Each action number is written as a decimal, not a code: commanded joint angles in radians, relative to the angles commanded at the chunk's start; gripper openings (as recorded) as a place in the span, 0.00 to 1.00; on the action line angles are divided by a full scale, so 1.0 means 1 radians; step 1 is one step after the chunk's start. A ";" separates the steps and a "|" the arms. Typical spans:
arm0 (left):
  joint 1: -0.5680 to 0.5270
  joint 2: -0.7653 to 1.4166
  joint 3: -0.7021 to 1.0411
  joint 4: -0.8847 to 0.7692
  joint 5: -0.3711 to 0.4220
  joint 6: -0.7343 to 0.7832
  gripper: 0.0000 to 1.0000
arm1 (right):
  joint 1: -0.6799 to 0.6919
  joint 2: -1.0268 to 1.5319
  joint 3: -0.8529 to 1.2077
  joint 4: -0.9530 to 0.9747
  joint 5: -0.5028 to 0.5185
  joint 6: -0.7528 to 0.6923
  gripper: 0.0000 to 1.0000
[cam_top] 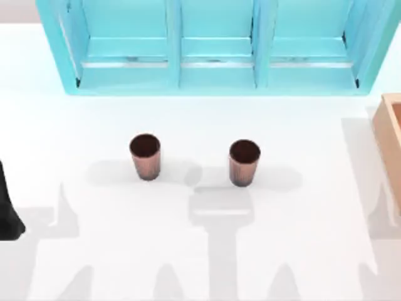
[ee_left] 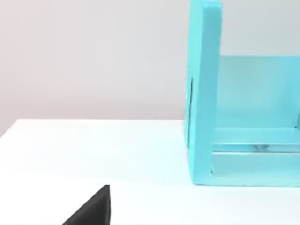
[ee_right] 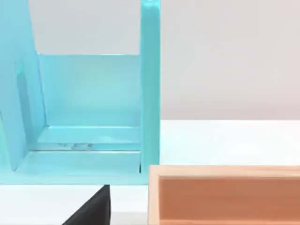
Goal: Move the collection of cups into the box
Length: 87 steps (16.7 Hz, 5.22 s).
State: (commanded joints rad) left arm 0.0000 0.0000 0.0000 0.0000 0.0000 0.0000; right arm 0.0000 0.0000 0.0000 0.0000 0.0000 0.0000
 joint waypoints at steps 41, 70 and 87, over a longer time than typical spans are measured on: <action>0.000 0.000 0.000 0.000 0.000 0.000 1.00 | 0.925 2.451 2.443 -1.323 0.327 0.911 1.00; 0.000 0.000 0.000 0.000 0.000 0.000 1.00 | 0.865 2.552 2.261 -1.021 0.313 0.851 0.17; 0.000 0.000 0.000 0.000 0.000 0.000 1.00 | 0.821 2.411 2.151 -1.036 0.296 0.802 0.00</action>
State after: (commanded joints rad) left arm 0.0000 0.0000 0.0000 0.0000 0.0000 0.0000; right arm 0.8206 2.4109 2.1506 -1.0364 0.2965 0.8024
